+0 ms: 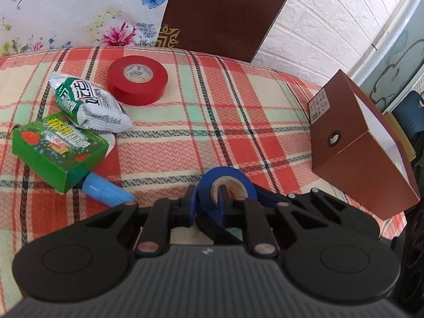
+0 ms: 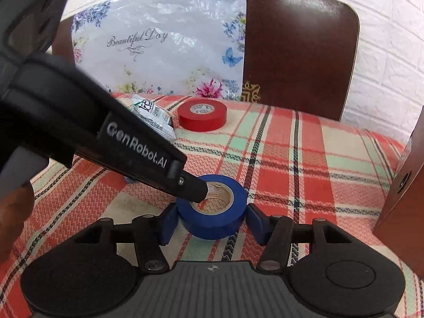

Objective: Organize objects
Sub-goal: 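Return the left gripper to the blue tape roll and grasp it, then carry the blue tape into the brown box and release it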

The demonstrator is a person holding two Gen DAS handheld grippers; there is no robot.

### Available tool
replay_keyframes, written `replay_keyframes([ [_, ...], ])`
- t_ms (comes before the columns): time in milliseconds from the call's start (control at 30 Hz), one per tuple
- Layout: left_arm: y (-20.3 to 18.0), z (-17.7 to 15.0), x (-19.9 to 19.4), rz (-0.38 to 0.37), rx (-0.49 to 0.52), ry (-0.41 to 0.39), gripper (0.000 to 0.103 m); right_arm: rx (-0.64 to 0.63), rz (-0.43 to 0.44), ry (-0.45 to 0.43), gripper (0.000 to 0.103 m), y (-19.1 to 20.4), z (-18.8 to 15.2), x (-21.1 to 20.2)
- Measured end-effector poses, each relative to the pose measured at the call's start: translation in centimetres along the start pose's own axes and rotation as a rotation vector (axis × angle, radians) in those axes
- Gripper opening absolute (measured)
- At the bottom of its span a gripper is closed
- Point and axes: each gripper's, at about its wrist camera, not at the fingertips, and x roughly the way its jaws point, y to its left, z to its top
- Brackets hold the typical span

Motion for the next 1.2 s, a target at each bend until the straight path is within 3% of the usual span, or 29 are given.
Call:
replay_keyframes([
  [100,-1.7,0.4,-1.6,-0.003,0.034,-0.033,0.017,0.008,-0.009,-0.051,0.054,-0.2,0.2,-1.6],
  [233,-6.2,2.3,-3.7,-0.051,0.101,-0.11,0.016,-0.029,-0.106,-0.17,0.054,-1.5,1.1,-5.3],
  [433,-16.0,4.5,-3.1,-0.164,0.267,-0.179,0.016,0.008,-0.263,-0.284,0.054,-8.3,2.1,-11.0],
  [567,-21.6,4.9,-0.5,-0.22,0.346,-0.173,0.016,0.049,-0.365,-0.293,0.054,-13.4,1.1,-13.1],
  [767,-26.5,4.9,3.7,-0.239,0.399,-0.137,0.015,0.162,-0.412,-0.252,0.054,-19.5,-1.2,-13.6],
  [833,-27.2,4.8,4.2,-0.21,0.414,-0.164,0.016,0.202,-0.405,-0.239,0.057,-20.8,-1.7,-13.3],
  [867,-27.5,4.8,4.1,-0.191,0.423,-0.19,0.021,0.216,-0.401,-0.238,0.061,-21.3,-1.9,-13.3],
  [900,-27.5,4.8,3.9,-0.178,0.432,-0.217,0.033,0.22,-0.4,-0.245,0.068,-21.4,-2.3,-13.7],
  [967,-27.1,5.3,3.4,-0.143,0.442,-0.289,0.045,0.222,-0.404,-0.287,0.07,-21.7,-2.9,-15.0],
  [1033,-26.7,5.9,3.3,-0.074,0.449,-0.351,0.045,0.242,-0.424,-0.36,0.07,-22.4,-2.9,-16.2],
  [1100,-26.5,6.5,3.8,0.005,0.475,-0.401,0.045,0.276,-0.498,-0.435,0.072,-23.7,-3.0,-17.9],
  [1200,-26.7,6.2,5.2,0.077,0.541,-0.433,0.045,0.336,-0.683,-0.478,0.083,-26.6,-3.4,-18.9],
])
